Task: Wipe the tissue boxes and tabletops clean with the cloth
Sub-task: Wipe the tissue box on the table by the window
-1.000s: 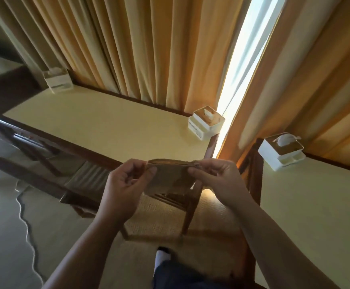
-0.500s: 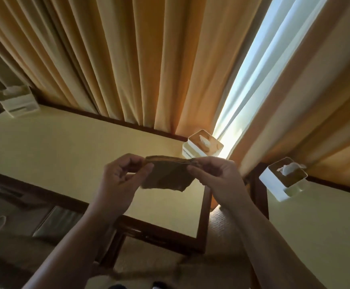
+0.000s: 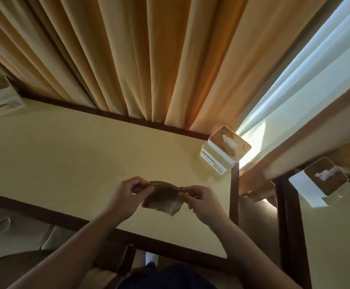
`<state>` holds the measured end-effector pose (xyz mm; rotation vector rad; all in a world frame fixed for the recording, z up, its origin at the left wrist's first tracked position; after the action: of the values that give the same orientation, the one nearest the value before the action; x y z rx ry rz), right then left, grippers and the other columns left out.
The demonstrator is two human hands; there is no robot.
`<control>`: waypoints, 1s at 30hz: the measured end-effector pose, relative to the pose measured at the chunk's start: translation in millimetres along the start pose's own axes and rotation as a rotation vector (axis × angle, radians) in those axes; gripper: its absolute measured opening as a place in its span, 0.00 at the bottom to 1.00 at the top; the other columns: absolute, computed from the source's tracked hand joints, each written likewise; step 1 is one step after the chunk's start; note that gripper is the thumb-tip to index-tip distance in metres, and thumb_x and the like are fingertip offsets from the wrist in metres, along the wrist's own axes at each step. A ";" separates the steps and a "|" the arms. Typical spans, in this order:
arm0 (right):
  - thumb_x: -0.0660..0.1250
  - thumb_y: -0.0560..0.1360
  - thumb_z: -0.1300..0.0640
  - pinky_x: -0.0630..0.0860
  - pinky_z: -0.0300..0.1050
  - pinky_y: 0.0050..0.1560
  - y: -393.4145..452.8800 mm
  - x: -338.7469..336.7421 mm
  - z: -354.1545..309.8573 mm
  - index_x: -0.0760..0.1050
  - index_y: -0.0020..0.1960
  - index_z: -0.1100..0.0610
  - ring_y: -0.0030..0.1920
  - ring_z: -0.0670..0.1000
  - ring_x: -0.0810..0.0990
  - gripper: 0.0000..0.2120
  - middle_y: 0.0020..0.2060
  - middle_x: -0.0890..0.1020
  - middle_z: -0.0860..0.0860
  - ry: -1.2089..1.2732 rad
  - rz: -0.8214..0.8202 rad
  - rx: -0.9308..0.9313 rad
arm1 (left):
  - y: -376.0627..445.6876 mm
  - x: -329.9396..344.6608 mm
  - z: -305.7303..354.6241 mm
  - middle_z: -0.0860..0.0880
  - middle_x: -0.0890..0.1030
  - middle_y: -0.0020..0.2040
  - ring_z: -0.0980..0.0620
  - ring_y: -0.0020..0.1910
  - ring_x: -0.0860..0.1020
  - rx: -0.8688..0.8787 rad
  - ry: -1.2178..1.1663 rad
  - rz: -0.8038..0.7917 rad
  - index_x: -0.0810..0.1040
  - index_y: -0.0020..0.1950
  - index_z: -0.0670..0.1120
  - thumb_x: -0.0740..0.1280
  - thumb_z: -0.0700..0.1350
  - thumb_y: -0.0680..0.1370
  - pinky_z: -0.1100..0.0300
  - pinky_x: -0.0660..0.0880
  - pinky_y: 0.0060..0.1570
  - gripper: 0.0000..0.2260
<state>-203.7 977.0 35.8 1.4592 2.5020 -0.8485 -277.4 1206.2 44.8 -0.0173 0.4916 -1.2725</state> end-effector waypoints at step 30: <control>0.82 0.61 0.33 0.83 0.56 0.59 160.9 -189.8 121.1 0.72 0.72 0.48 0.63 0.53 0.78 0.45 0.59 0.75 0.48 -0.064 0.547 0.402 | 279.0 228.9 89.7 0.48 0.77 0.71 0.45 0.70 0.74 -0.093 0.436 -0.297 0.72 0.76 0.49 0.69 0.46 0.77 0.55 0.73 0.64 0.26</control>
<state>9.8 829.1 -59.6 2.0531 1.7915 -1.2861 55.8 1059.6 -31.3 0.1146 0.9503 -1.5501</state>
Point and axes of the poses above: each hand's wrist, its own y-axis towards the middle knuckle, its own x-axis out of the palm, z = x × y, the point moved 9 cm from there along y, towards the middle knuckle
